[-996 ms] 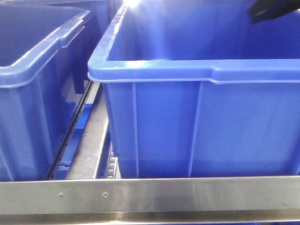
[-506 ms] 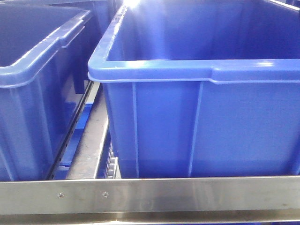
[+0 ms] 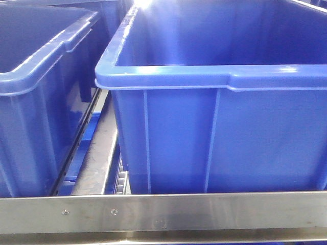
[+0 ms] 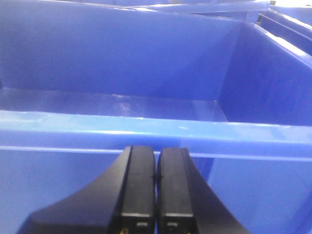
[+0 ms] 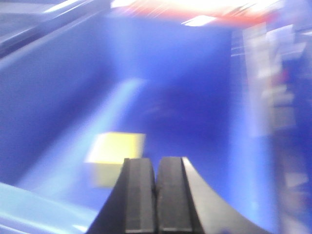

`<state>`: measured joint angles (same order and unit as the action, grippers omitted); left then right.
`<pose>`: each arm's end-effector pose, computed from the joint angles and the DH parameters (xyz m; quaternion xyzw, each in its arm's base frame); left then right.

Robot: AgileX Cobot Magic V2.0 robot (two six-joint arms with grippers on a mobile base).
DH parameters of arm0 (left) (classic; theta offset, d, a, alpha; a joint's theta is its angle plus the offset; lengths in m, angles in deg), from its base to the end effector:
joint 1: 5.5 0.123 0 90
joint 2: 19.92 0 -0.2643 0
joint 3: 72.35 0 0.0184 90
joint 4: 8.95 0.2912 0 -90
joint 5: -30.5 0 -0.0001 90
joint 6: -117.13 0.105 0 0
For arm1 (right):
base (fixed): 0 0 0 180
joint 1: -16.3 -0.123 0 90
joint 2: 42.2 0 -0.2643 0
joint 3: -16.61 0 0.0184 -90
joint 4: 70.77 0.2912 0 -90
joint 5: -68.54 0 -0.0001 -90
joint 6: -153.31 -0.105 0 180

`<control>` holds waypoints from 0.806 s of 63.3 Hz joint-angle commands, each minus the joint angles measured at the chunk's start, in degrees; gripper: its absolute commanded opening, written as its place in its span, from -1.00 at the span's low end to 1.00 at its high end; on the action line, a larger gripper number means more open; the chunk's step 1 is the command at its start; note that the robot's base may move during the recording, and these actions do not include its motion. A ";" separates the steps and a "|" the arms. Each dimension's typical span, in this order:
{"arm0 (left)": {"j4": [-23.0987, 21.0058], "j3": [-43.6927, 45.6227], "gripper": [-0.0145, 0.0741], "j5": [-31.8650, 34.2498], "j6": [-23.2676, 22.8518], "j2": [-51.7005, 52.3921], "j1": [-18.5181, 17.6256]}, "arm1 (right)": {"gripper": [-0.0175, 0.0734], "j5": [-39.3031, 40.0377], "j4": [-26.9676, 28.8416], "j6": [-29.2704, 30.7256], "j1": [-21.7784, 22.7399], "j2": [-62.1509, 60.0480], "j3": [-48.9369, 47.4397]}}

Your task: Place yellow foam block on left shelf second layer

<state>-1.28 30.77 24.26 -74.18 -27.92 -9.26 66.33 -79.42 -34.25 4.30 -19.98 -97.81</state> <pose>0.1315 -0.0071 0.2020 -0.0046 0.7136 -0.0403 0.6993 0.1474 0.0307 0.2524 -0.0785 0.7026 0.0652 0.7042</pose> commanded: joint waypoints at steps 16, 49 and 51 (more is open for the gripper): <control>-0.56 -1.58 -0.36 4.98 -0.22 0.86 0.10 | -0.49 5.87 2.62 0.43 10.00 -15.53 8.27; -0.56 -1.58 -0.36 4.98 -0.22 0.86 0.10 | -0.49 4.99 4.46 0.43 10.05 -15.43 11.50; -0.56 -1.58 -0.36 4.98 -0.22 0.86 0.10 | -0.49 4.99 4.46 0.43 10.05 -15.43 11.50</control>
<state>-1.28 30.77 24.33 -74.18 -27.92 -9.26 66.54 -75.06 -34.25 14.10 -34.40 -85.03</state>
